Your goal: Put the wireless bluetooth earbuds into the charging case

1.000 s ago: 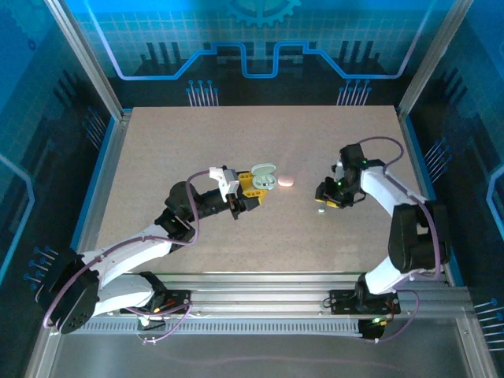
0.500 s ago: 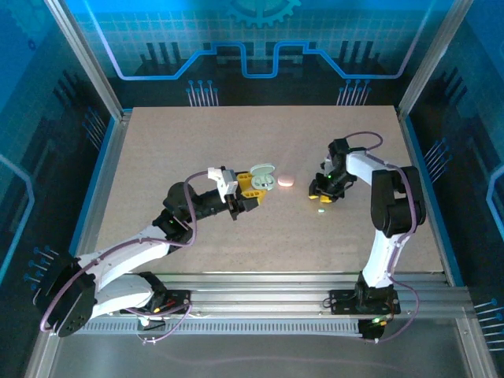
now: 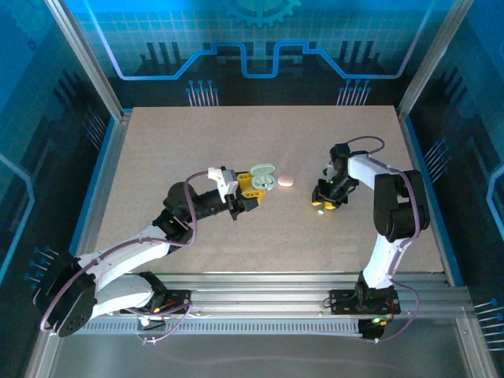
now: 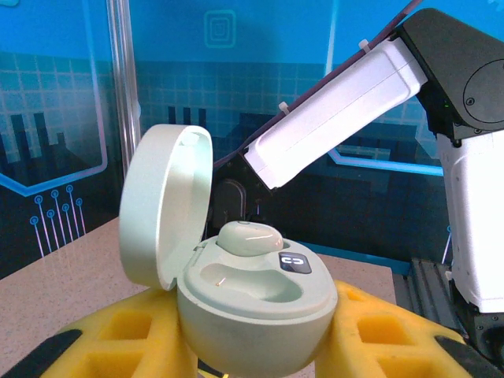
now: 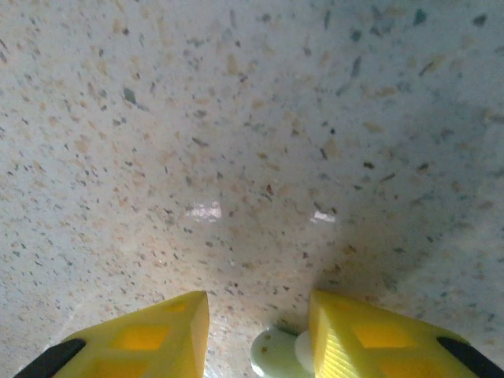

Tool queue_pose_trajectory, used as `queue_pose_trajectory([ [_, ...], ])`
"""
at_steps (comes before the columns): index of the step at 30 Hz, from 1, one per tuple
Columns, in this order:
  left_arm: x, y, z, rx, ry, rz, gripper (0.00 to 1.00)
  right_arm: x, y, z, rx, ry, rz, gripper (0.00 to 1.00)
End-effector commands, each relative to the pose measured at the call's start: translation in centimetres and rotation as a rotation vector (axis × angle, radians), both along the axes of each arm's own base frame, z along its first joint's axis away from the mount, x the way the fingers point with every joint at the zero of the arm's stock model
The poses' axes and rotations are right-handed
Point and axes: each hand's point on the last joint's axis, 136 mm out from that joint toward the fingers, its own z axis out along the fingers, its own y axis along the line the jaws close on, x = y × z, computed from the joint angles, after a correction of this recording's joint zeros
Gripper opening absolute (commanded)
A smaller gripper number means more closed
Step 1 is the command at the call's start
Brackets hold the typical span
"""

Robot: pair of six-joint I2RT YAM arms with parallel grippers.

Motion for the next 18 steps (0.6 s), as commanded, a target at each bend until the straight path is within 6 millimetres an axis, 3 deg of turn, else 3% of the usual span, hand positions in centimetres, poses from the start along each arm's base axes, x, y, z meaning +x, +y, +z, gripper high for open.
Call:
queue_pose_trajectory([
  [1, -0.4, 0.2, 0.8, -0.012, -0.039, 0.002, 0.33, -1.7, 0.1, 0.5, -0.019, 0.031, 0.023, 0.40],
  [8, -0.4, 0.3, 0.7, -0.012, -0.039, 0.006, 0.33, -3.0, 0.2, 0.3, -0.017, 0.060, 0.015, 0.40],
  [14, -0.5, 0.3, 0.8, -0.014, -0.042, 0.006, 0.33, -3.0, 0.6, 0.9, -0.028, 0.044, 0.035, 0.40],
  [18, -0.5, 0.3, 0.8, -0.014, -0.041, 0.006, 0.33, -2.5, -0.4, 1.1, -0.122, 0.031, 0.057, 0.40],
])
